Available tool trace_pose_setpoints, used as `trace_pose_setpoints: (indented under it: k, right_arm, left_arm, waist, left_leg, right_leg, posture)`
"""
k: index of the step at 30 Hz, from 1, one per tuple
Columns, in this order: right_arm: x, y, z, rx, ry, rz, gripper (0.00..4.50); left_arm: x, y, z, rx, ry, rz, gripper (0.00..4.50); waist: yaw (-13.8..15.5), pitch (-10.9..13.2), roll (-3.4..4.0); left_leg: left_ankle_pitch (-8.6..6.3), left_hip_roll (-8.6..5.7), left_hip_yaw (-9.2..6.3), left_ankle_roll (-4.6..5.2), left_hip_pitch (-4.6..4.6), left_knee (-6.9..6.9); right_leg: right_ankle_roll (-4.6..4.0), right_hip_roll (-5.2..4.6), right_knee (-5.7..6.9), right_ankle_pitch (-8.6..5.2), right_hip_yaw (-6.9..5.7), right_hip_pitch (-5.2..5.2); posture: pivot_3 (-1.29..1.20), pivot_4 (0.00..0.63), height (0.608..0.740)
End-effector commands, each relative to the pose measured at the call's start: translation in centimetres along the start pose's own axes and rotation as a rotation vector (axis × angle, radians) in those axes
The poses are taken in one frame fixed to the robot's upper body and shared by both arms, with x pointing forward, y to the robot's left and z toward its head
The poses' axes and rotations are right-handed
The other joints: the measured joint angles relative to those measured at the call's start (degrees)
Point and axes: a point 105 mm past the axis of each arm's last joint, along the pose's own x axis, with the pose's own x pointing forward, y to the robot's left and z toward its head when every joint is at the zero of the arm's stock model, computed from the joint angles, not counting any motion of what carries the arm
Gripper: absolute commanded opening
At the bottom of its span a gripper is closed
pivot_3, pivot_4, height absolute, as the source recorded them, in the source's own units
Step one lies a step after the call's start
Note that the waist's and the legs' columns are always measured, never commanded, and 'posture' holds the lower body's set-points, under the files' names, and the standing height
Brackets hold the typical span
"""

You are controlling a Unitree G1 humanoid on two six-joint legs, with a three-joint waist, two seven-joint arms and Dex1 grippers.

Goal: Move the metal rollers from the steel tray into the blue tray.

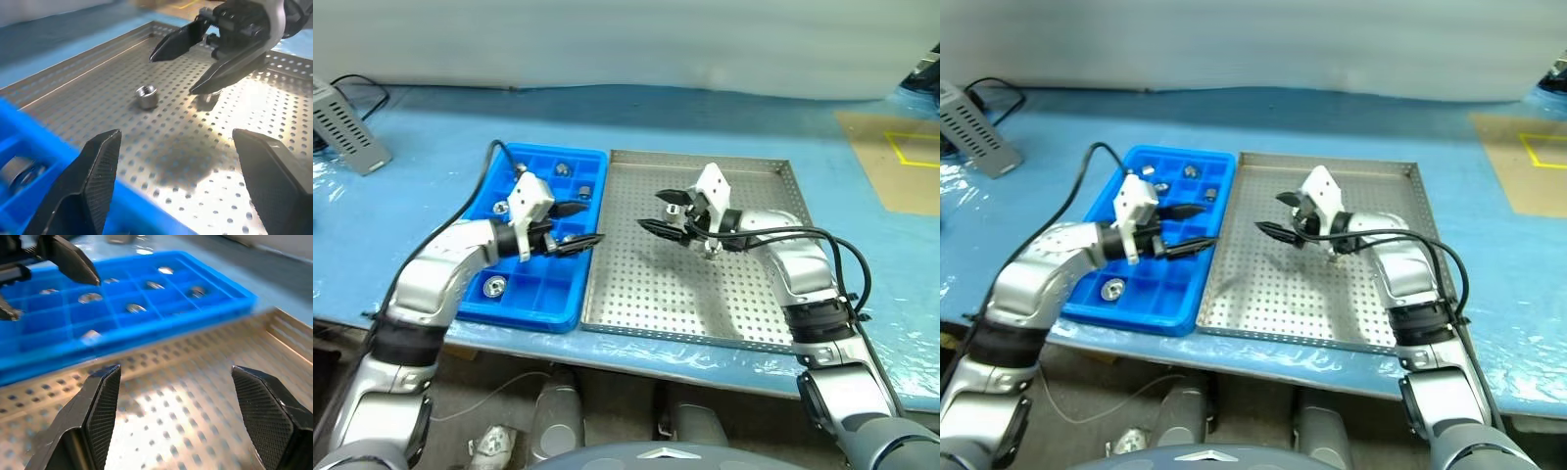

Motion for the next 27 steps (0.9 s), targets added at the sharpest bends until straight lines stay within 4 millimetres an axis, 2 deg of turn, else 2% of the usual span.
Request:
trace_pose_setpoints:
  k: [1,8,12,17,20,27]
  right_arm:
    - [-1.5,-1.2,0.4,-0.024,-0.024,-0.112,3.76]
    - [-3.0,-1.0,-3.2,0.035,0.050,-0.190,3.76]
    - [-2.9,-0.5,-4.8,0.048,0.083,-0.201,3.76]
    - [-3.1,-2.1,-6.8,0.080,0.115,-0.296,3.76]
    - [-3.2,-2.4,-8.2,0.094,0.146,-0.312,3.76]
    - [-2.8,-2.5,-9.3,0.098,0.161,-0.324,3.76]
  left_arm:
    - [1.5,0.2,0.7,0.054,-0.015,-0.070,3.83]
    - [3.1,-0.2,0.9,0.066,-0.027,-0.155,3.83]
    - [3.2,-0.1,1.1,0.061,-0.034,-0.157,3.83]
    - [3.1,0.3,1.1,0.080,-0.019,-0.155,3.83]
    - [3.0,0.3,0.9,0.082,-0.014,-0.154,3.83]
    - [2.9,0.1,1.0,0.085,-0.011,-0.149,3.83]
  waist:
    - [-1.34,0.00,0.00]
    - [-3.52,-0.01,0.01]
    - [-3.83,-0.01,0.01]
    - [-4.06,-0.01,0.01]
    - [-4.04,-0.01,0.01]
    - [-4.06,-0.01,0.01]
  left_leg:
    - [-0.01,0.00,0.01,0.02,0.00,0.03]
    - [-0.15,0.01,0.07,0.25,-0.01,0.06]
    - [-0.26,0.03,0.08,0.44,-0.01,0.28]
    - [-0.34,0.04,0.09,0.56,-0.01,0.55]
    - [-0.36,0.02,0.09,0.59,0.00,0.59]
    - [-0.39,0.04,0.10,0.63,-0.01,0.58]
  right_leg:
    - [0.00,0.00,0.00,0.00,0.01,0.00]
    - [-0.02,0.01,-0.07,-0.01,0.03,0.01]
    - [-0.02,0.00,-0.03,0.00,0.03,0.06]
    - [-0.02,-0.03,0.00,0.04,0.03,0.18]
    - [-0.02,-0.06,-0.02,0.04,0.04,0.24]
    - [-0.02,-0.06,-0.04,0.04,0.02,0.24]
  posture:
    - [-0.20,0.150,0.740]
    - [-0.26,0.150,0.740]
    - [-0.27,0.150,0.740]
    - [-0.27,0.150,0.740]
    - [-0.26,0.150,0.740]
    - [-0.24,0.150,0.740]
